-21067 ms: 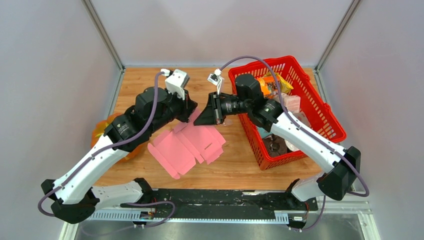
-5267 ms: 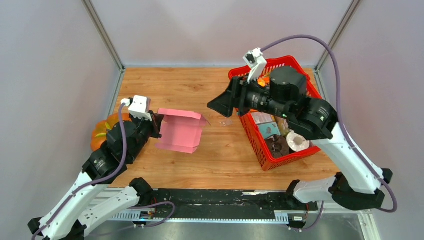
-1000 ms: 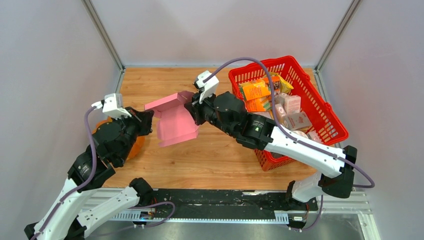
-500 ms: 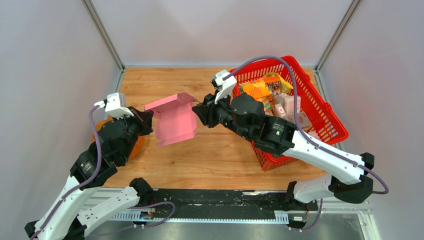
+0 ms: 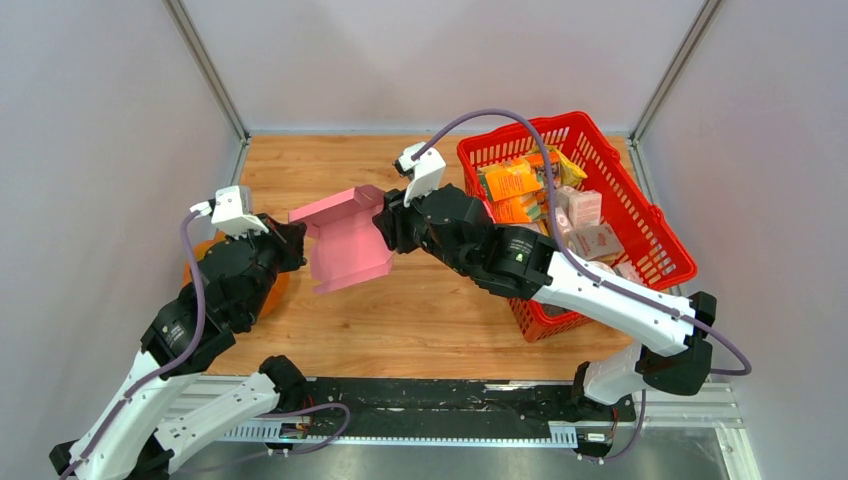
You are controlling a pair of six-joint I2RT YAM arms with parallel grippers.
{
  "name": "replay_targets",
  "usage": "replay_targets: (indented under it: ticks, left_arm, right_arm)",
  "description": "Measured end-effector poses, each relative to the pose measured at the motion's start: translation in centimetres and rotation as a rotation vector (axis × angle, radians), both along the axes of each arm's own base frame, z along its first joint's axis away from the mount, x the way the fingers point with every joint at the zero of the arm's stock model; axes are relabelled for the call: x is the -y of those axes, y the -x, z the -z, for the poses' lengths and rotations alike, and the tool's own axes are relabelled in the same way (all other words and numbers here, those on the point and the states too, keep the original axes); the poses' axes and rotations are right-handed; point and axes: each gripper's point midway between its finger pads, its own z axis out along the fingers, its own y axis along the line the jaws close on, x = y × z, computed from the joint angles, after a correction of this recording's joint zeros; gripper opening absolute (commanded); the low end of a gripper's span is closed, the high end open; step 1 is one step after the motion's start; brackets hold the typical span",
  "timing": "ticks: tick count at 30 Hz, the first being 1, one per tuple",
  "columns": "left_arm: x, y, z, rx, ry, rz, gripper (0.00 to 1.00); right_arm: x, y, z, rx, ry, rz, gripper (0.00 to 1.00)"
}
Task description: Fold the paper box
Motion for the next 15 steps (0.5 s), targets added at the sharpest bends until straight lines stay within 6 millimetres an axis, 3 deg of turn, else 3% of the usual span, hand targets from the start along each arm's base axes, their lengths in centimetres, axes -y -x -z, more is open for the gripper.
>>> replay_targets:
  ticks: [6,8,15]
  left_arm:
    - [0.00,-0.01,-0.01,0.000,0.000,0.000,0.00]
    - [0.01,-0.03,0.01,0.000,-0.001,0.000,0.00]
    - [0.09,-0.11,0.08,-0.003,-0.004,0.000,0.00]
  right_arm:
    - [0.61,-0.57,0.22,0.008,0.024,0.041,0.37]
    - [0.71,-0.67,0.15,0.010,0.024,0.049,0.42]
    - [0.86,-0.86,0.15,0.014,0.027,0.058,0.42]
